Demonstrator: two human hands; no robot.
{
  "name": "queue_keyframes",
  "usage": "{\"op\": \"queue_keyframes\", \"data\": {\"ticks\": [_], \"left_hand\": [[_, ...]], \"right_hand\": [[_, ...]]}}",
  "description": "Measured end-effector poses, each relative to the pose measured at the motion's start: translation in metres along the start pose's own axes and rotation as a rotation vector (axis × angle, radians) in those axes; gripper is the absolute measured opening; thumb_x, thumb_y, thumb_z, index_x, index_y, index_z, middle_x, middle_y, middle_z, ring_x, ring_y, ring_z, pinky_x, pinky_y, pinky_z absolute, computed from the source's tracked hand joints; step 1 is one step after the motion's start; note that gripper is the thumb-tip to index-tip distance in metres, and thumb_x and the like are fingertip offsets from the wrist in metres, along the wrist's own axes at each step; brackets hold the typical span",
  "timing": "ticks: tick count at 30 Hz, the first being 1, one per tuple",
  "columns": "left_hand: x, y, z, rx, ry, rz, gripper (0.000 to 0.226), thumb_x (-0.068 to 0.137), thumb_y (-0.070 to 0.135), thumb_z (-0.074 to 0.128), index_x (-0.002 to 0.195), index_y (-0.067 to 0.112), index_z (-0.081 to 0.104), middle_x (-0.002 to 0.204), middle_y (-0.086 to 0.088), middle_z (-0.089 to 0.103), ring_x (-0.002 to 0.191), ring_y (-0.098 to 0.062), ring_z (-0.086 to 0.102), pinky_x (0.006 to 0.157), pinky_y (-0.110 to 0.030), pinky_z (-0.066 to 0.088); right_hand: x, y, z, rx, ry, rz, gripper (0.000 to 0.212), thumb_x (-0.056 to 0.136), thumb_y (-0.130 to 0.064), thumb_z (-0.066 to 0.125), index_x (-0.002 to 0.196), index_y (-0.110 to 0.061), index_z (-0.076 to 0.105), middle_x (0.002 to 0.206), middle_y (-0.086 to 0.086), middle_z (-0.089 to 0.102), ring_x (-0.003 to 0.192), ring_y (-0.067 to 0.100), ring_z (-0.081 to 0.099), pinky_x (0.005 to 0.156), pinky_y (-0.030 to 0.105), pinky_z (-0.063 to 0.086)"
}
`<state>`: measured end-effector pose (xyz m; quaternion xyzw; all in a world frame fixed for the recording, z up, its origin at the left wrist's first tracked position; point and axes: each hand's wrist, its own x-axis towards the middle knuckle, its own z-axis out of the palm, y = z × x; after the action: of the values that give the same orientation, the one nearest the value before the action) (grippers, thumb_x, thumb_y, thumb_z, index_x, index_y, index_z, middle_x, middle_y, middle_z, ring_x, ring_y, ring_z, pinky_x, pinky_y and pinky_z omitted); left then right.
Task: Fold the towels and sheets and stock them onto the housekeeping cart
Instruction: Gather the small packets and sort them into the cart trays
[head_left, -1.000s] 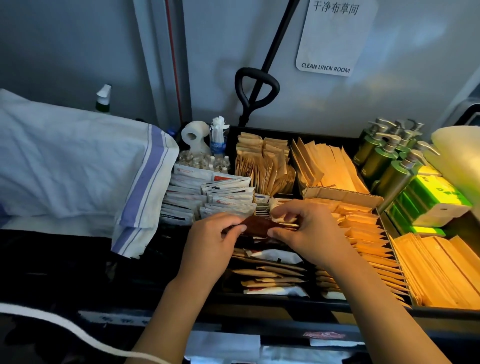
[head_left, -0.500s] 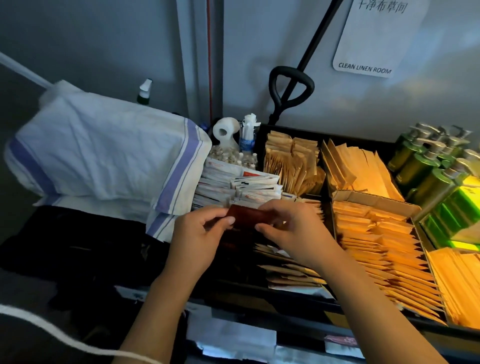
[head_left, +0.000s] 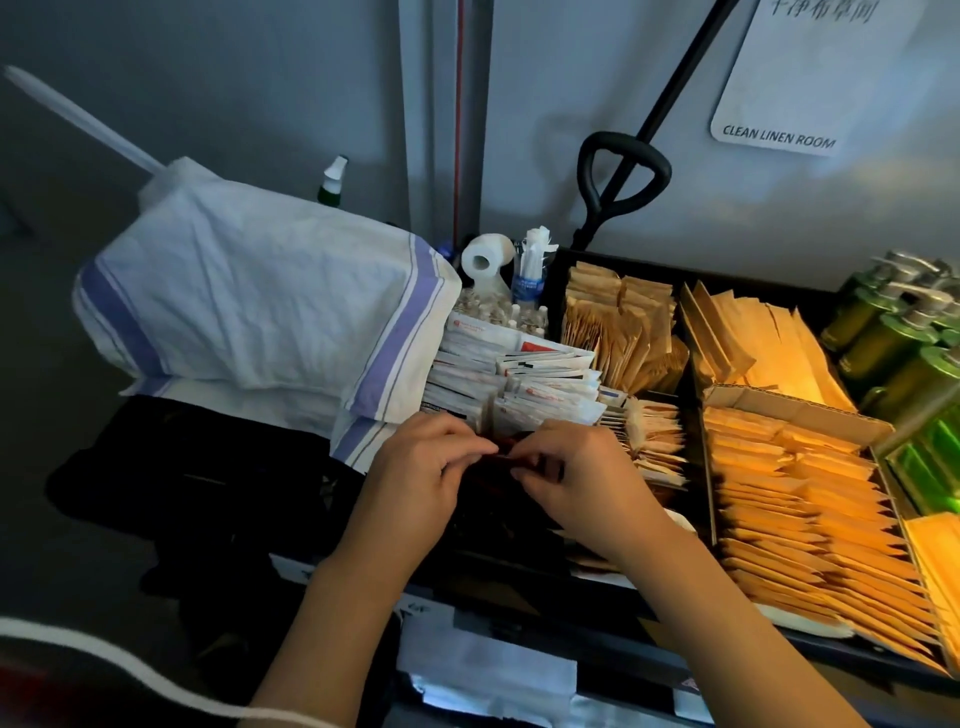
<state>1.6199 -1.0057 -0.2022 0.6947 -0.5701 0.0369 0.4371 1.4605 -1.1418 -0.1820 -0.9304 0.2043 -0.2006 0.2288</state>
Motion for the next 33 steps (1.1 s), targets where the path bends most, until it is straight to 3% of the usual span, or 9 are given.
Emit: {"op": "queue_keyframes", "data": {"ticks": [4,7,13,17,25,29,33], "left_hand": [[0.000,0.001,0.012,0.059,-0.097,-0.009,0.032,0.089,-0.009,0.068,0.105,0.015,0.082,0.096,0.004,0.071,0.093,-0.015,0.059,0.082,-0.030,0.052],[0.001,0.001,0.020,0.104,-0.167,-0.028,0.034,0.090,-0.009,0.066,0.109,0.014,0.081,0.098,0.001,0.071,0.093,-0.018,0.058,0.082,-0.035,0.052],[-0.001,-0.006,0.021,0.098,-0.006,-0.114,0.018,0.086,0.005,0.079,0.097,0.019,0.081,0.090,0.009,0.074,0.086,-0.011,0.060,0.079,-0.022,0.048],[-0.002,-0.007,0.028,0.138,-0.074,-0.187,0.017,0.090,0.007,0.074,0.097,0.020,0.082,0.091,0.008,0.074,0.090,-0.015,0.058,0.080,-0.035,0.052],[0.001,0.005,0.022,0.038,0.032,-0.130,0.018,0.088,0.010,0.078,0.103,0.021,0.082,0.096,0.011,0.073,0.094,-0.006,0.062,0.086,-0.022,0.051],[0.009,0.015,0.034,-0.022,-0.014,-0.096,0.019,0.089,0.011,0.079,0.104,0.022,0.082,0.097,0.014,0.073,0.096,-0.003,0.061,0.089,-0.025,0.053],[0.017,0.027,0.049,-0.064,-0.048,-0.081,0.019,0.088,0.016,0.079,0.106,0.024,0.081,0.100,0.014,0.073,0.098,-0.005,0.063,0.090,-0.029,0.055]], "right_hand": [[-0.006,-0.001,0.007,-0.142,-0.031,0.012,0.026,0.087,-0.027,0.073,0.113,-0.031,0.076,0.101,-0.010,0.074,0.086,0.013,0.065,0.077,0.034,0.055],[-0.009,-0.001,0.007,-0.091,0.015,0.004,0.020,0.089,-0.029,0.072,0.108,-0.028,0.077,0.095,-0.011,0.072,0.082,0.011,0.064,0.075,0.036,0.056],[-0.005,0.006,0.011,-0.103,0.019,-0.016,0.018,0.089,-0.015,0.072,0.104,-0.021,0.081,0.097,-0.005,0.075,0.086,0.016,0.068,0.079,0.037,0.057],[-0.004,0.008,0.024,-0.135,-0.065,-0.008,0.026,0.091,-0.012,0.065,0.111,-0.022,0.079,0.107,-0.001,0.076,0.096,0.021,0.069,0.086,0.039,0.055],[-0.018,0.027,-0.014,-0.028,0.026,0.111,0.021,0.084,-0.020,0.083,0.104,-0.022,0.080,0.096,-0.009,0.075,0.085,0.008,0.067,0.081,0.031,0.056],[-0.031,0.043,-0.041,-0.073,0.120,0.188,0.021,0.082,-0.016,0.085,0.100,-0.026,0.080,0.088,-0.014,0.073,0.077,0.002,0.065,0.072,0.026,0.056],[-0.045,0.061,-0.058,-0.131,0.159,0.273,0.032,0.080,-0.029,0.087,0.110,-0.030,0.077,0.099,-0.017,0.070,0.088,-0.002,0.063,0.077,0.017,0.053]]}}
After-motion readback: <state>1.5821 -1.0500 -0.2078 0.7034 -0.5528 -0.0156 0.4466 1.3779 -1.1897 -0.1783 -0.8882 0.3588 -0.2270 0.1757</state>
